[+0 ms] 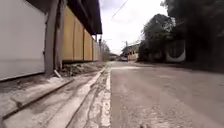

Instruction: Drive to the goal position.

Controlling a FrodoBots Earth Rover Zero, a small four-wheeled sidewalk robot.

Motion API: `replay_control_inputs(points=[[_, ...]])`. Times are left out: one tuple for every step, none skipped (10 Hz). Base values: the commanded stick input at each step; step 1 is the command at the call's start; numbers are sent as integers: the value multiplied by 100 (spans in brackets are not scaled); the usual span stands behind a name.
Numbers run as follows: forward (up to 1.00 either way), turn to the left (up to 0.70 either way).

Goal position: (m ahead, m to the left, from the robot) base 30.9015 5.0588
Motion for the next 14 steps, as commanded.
replay_control_inputs(points=[[70,-7],[70,0],[70,0],[70,0],[70,0],[70,0],[70,0],[70,0],[70,0],[70,0],[70,-1],[70,-19],[70,-17],[70,-12]])
